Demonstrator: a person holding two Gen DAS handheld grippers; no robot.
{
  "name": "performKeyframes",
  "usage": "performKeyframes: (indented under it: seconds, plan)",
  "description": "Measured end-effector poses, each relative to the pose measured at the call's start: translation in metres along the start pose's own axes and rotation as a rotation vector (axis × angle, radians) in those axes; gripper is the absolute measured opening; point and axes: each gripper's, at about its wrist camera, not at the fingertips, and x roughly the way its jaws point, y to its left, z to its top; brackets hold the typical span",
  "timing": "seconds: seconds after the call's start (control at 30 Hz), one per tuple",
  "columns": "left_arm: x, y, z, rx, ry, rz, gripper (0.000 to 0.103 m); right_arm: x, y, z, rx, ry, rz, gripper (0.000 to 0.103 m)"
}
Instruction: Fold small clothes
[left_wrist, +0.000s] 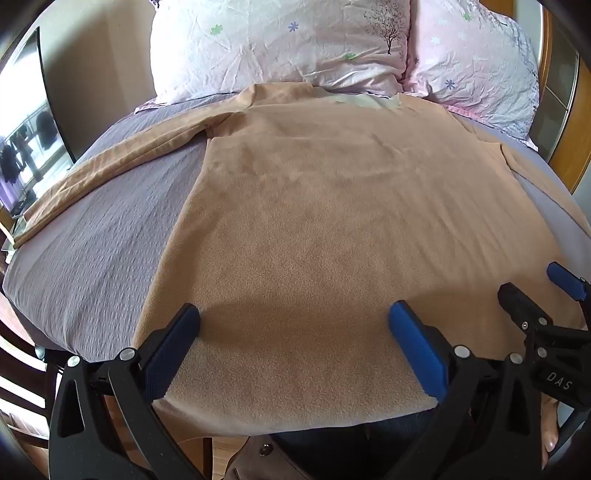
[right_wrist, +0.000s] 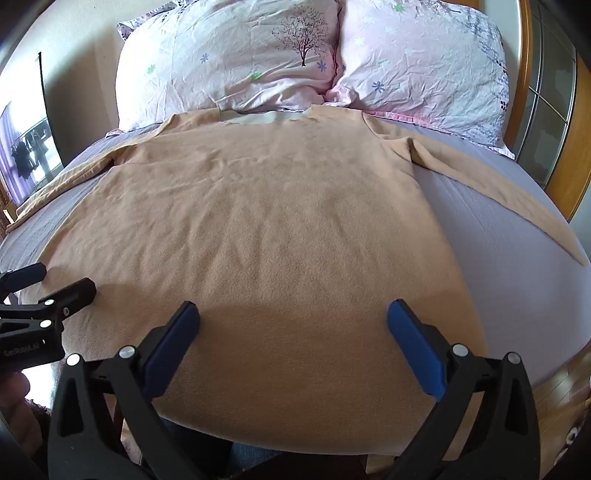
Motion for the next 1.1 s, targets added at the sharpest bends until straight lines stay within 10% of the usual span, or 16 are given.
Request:
performKeyframes:
  seconds: [1.1]
  plan:
    - [-0.0004,0.0001,0.0,-0.001,-0.01,-0.001,0.102,-0.0021,-0.0009,-0.0002,-0.001,-0.008,-0.001,0.101]
